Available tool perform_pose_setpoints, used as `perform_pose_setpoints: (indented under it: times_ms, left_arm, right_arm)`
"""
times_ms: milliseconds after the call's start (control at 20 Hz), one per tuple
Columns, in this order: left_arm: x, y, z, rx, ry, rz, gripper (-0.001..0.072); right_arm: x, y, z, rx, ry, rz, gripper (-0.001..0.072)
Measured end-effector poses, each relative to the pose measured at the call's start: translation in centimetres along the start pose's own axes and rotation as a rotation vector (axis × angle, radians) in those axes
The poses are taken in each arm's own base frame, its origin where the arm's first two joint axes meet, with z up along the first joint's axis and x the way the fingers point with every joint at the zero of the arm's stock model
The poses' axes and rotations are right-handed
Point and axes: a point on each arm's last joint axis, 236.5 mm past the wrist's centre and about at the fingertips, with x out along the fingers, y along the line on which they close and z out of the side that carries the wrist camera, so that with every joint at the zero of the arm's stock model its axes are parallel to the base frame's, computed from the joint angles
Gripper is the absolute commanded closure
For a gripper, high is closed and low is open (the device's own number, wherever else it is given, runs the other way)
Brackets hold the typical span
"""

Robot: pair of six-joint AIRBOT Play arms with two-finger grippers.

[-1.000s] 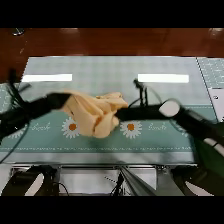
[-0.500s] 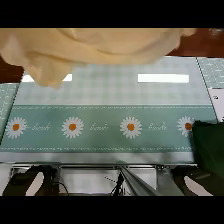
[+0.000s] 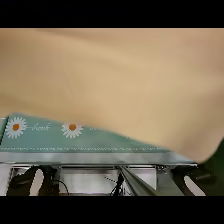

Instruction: Fold the shirts.

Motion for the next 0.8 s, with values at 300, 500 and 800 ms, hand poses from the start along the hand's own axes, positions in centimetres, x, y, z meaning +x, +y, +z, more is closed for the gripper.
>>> perform_pose_setpoints:
  times_ms: [300, 500, 800]
  left_arm:
    - [0.9, 0.0, -17.0, -0.072, 0.515, -0.088, 0.0681]
    - [2.0, -0.8, -30.3, -0.241, 0.841, -0.170, 0.0681]
    - [6.7, -0.8, -41.3, -0.466, 0.991, -0.208, 0.0682]
  right_arm:
    - [4.8, -1.3, -10.3, 0.094, 0.315, -0.057, 0.0692]
    - [13.2, -2.3, -18.2, 0.129, 0.518, -0.094, 0.0692]
    - [25.5, -6.1, -24.4, 0.186, 0.647, -0.192, 0.0691]
